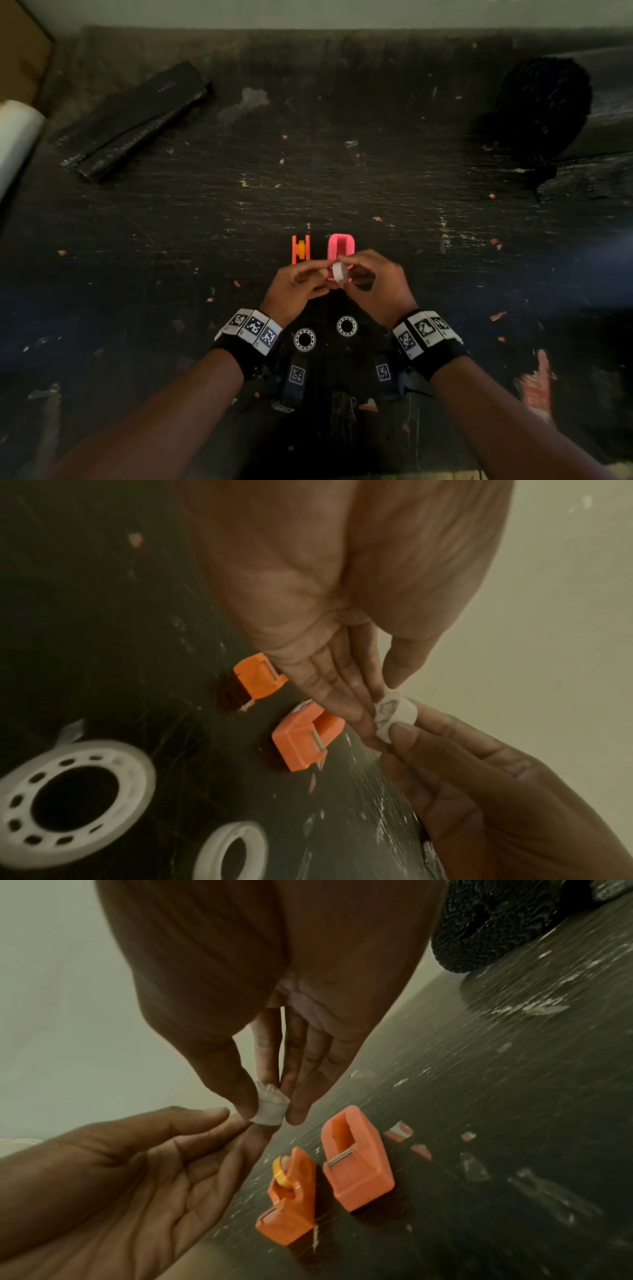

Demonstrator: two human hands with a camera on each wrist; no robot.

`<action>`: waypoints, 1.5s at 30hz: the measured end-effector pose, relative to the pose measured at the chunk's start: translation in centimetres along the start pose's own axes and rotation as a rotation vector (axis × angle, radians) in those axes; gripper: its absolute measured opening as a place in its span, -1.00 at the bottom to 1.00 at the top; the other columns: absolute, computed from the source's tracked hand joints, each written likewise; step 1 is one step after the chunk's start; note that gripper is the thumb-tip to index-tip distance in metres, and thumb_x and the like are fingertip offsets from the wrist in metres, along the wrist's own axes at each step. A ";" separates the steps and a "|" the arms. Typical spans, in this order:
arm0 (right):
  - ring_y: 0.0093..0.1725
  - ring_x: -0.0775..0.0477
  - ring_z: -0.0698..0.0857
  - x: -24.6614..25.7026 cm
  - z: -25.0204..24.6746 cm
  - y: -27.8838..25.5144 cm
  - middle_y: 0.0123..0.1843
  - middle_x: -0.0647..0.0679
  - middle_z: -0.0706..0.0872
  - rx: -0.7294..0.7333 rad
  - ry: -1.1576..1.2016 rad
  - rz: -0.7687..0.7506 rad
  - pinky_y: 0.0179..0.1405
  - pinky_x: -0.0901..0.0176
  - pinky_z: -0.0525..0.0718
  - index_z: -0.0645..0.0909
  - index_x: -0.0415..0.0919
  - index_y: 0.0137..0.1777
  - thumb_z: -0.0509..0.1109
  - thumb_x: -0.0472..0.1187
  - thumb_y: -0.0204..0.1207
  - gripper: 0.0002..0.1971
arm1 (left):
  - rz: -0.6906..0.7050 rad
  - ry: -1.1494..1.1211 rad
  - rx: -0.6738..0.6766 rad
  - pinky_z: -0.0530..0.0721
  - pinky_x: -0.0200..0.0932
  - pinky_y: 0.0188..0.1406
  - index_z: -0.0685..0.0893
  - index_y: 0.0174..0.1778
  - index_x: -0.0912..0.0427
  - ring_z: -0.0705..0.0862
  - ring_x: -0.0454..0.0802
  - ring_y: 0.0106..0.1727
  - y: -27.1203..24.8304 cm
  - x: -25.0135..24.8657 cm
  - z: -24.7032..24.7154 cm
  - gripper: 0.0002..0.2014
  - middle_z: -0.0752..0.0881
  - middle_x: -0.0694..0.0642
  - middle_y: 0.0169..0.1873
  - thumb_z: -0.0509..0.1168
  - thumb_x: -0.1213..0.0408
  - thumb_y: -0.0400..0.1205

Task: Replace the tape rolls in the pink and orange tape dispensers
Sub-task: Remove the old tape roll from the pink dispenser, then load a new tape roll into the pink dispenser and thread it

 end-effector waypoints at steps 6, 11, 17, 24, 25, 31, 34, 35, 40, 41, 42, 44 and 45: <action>0.07 0.20 0.82 -0.1 0.4 -1.7 0.09 0.15 0.81 -0.062 0.121 0.059 0.11 0.10 0.83 0.73 -0.08 0.08 0.66 -0.29 0.41 -0.72 | -0.010 -0.133 -0.034 0.79 -0.17 0.14 0.78 0.33 0.18 0.88 0.03 0.10 -1.6 1.1 -0.1 -0.73 0.88 0.22 0.13 0.33 0.40 0.74; 0.11 0.16 0.80 0.3 0.7 -2.5 0.13 0.05 0.82 -0.074 0.085 0.008 0.15 0.07 0.82 0.82 -0.14 0.09 0.65 -0.29 0.42 -0.75 | -0.002 -0.193 -0.022 0.79 -0.09 0.24 0.77 0.33 0.26 0.85 0.12 0.20 -2.5 1.6 -0.1 -0.72 0.86 0.24 0.18 0.40 0.38 0.70; -0.06 0.19 0.79 -2.9 -0.1 -3.6 -0.07 0.13 0.80 -0.063 -0.064 0.149 -0.02 0.16 0.80 0.68 0.04 -0.05 0.66 -0.19 0.40 -0.76 | 0.007 -0.082 -0.141 0.78 -0.26 -0.03 0.79 0.22 0.29 0.89 0.01 0.01 -3.0 2.6 -1.5 -0.76 0.89 0.22 0.06 0.45 0.47 0.64; 0.02 -0.27 0.75 -9.3 -0.1 -7.3 0.08 -0.07 0.68 0.111 -0.540 0.366 -0.04 -0.16 0.75 0.58 -0.05 0.07 0.48 -0.24 0.44 -0.76 | 0.013 0.065 -0.161 0.80 -0.18 0.07 0.82 0.04 0.08 0.89 0.02 0.02 -4.4 4.3 -3.0 -0.73 0.90 0.12 -0.04 0.49 0.55 0.58; 0.02 -0.28 0.75 -9.2 -0.1 -7.4 0.08 -0.07 0.68 0.103 -0.561 0.338 -0.04 -0.14 0.74 0.59 -0.05 0.09 0.49 -0.25 0.42 -0.74 | 0.008 0.084 -0.161 0.81 -0.14 0.12 0.83 0.04 0.06 0.88 0.03 0.05 -4.7 4.6 -3.2 -0.72 0.90 0.10 -0.05 0.49 0.54 0.58; 0.44 -0.16 0.55 -6.0 2.5 -6.4 0.43 -0.07 0.52 0.229 -0.622 0.113 0.42 -0.13 0.57 0.49 0.03 0.46 0.57 -0.18 0.39 -0.38 | 0.013 0.142 -0.177 0.79 -0.01 0.24 0.83 0.05 0.06 0.86 0.06 0.11 -5.7 5.5 -3.6 -0.69 0.88 0.16 0.00 0.50 0.57 0.56; 0.40 -0.14 0.55 -4.6 5.7 -6.0 0.42 -0.05 0.49 0.409 -0.607 0.015 0.39 -0.11 0.60 0.45 0.07 0.54 0.49 -0.30 0.43 -0.33 | -0.006 0.187 -0.175 0.79 -0.04 0.25 0.84 0.11 0.07 0.86 0.01 0.15 -6.1 5.8 -3.5 -0.70 0.89 0.14 0.05 0.53 0.52 0.55; 0.37 -0.14 0.55 -4.3 6.6 -6.0 0.41 -0.06 0.48 0.456 -0.621 -0.007 0.37 -0.11 0.62 0.45 0.08 0.56 0.48 -0.32 0.43 -0.31 | -0.008 0.192 -0.175 0.79 -0.05 0.25 0.84 0.12 0.08 0.85 0.02 0.16 -6.3 5.9 -3.5 -0.70 0.88 0.15 0.06 0.53 0.51 0.55; 0.27 -0.14 0.66 -4.4 7.1 -6.0 0.32 -0.06 0.57 0.449 -0.497 0.062 0.28 -0.08 0.69 0.62 -0.01 0.39 0.51 -0.30 0.47 -0.52 | 0.005 0.185 -0.178 0.79 -0.21 0.16 0.82 0.16 0.14 0.85 0.00 0.14 -7.2 5.7 -3.1 -0.70 0.87 0.16 0.07 0.50 0.53 0.57; 0.20 -0.11 0.70 -4.4 6.5 -6.0 0.28 -0.04 0.62 0.380 -0.398 0.077 0.23 -0.09 0.72 0.64 -0.03 0.34 0.56 -0.29 0.43 -0.53 | 0.010 0.177 -0.177 0.78 -0.23 0.14 0.82 0.16 0.14 0.85 -0.02 0.14 -7.4 5.6 -3.0 -0.71 0.87 0.15 0.07 0.50 0.53 0.57; 0.12 -0.07 0.74 -4.3 5.8 -6.1 0.22 -0.02 0.68 0.305 -0.282 0.096 0.18 -0.08 0.75 0.66 -0.04 0.30 0.61 -0.29 0.39 -0.53 | 0.016 0.173 -0.178 0.78 -0.25 0.13 0.82 0.16 0.14 0.86 -0.04 0.13 -7.6 5.4 -2.9 -0.71 0.88 0.13 0.06 0.50 0.52 0.57; 0.02 0.02 0.80 -4.2 4.5 -6.7 0.11 0.03 0.78 0.176 -0.041 0.148 0.06 0.08 0.81 0.68 -0.06 0.27 0.66 -0.33 0.35 -0.51 | 0.023 0.172 -0.180 0.78 -0.26 0.14 0.83 0.17 0.14 0.85 -0.05 0.13 -7.9 5.3 -2.8 -0.70 0.88 0.12 0.05 0.51 0.51 0.57; 0.01 0.07 0.81 -4.2 4.2 -7.1 0.08 0.05 0.80 0.147 0.069 0.184 0.04 0.20 0.80 0.68 -0.08 0.28 0.67 -0.36 0.36 -0.51 | 0.022 0.168 -0.175 0.77 -0.25 0.17 0.83 0.18 0.14 0.85 -0.06 0.13 -8.0 5.2 -2.7 -0.70 0.88 0.12 0.05 0.52 0.50 0.56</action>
Point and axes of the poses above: each hand's wrist, its own y-axis towards the middle knuckle, its own z-axis out of the palm, x = y × z, the point moved 10 cm from there along y, towards the middle knuckle
